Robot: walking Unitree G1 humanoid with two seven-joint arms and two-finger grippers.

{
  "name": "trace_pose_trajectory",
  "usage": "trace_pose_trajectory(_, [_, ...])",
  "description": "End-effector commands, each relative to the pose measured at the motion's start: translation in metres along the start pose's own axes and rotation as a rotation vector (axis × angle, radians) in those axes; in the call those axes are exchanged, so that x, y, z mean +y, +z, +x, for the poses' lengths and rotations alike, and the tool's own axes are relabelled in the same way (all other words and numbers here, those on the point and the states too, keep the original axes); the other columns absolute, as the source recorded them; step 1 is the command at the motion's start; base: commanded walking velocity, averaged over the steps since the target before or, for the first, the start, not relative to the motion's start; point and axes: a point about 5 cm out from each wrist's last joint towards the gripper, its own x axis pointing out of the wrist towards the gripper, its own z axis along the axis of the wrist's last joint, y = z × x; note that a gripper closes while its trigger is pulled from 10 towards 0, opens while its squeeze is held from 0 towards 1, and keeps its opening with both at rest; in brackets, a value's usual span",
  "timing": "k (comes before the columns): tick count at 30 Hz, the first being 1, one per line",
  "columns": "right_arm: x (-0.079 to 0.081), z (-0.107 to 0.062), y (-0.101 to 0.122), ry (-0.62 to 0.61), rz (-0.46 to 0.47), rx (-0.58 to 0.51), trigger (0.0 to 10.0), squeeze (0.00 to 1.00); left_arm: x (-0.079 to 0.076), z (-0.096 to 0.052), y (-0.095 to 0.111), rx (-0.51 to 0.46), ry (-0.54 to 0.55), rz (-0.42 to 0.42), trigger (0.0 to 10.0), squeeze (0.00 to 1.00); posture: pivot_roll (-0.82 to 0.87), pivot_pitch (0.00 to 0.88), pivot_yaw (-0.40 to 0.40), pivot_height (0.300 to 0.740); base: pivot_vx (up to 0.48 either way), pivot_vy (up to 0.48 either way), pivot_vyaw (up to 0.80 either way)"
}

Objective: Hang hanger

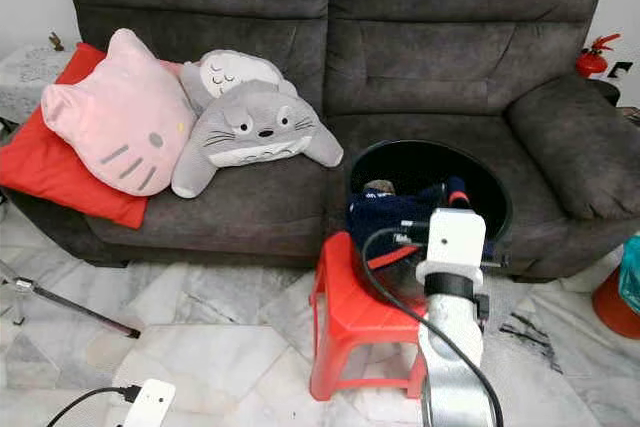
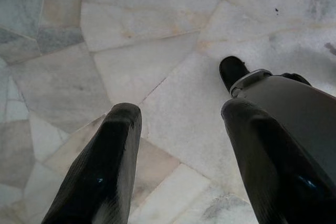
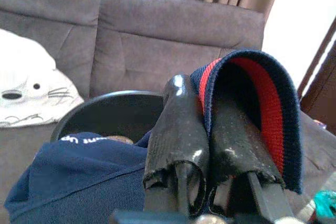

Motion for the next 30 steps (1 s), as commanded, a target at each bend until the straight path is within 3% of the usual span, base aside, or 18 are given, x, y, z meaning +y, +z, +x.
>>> trace_pose_trajectory(1, [0.000,0.001,0.006,-0.002,-0.017,-0.013,10.0,0.00,-0.001,-0.001,-0.006,0.021,0.001,-0.013,10.0,0.00,-0.11,0.000,-0.018,0.740,0.000,0.000,0.00])
trace_pose_trajectory(7, [0.003,0.002,0.009,0.014,-0.005,-0.008,10.0,0.00,-0.002,-0.002,-0.012,0.034,0.016,-0.106,10.0,0.00,-0.10,0.000,-0.019,0.740,0.000,0.000,0.00])
trace_pose_trajectory(30, [0.004,0.011,0.014,0.029,-0.021,-0.003,10.0,0.00,-0.002,-0.001,-0.006,0.020,0.012,-0.096,10.0,0.00,-0.11,0.000,-0.038,0.740,0.000,0.000,0.00])
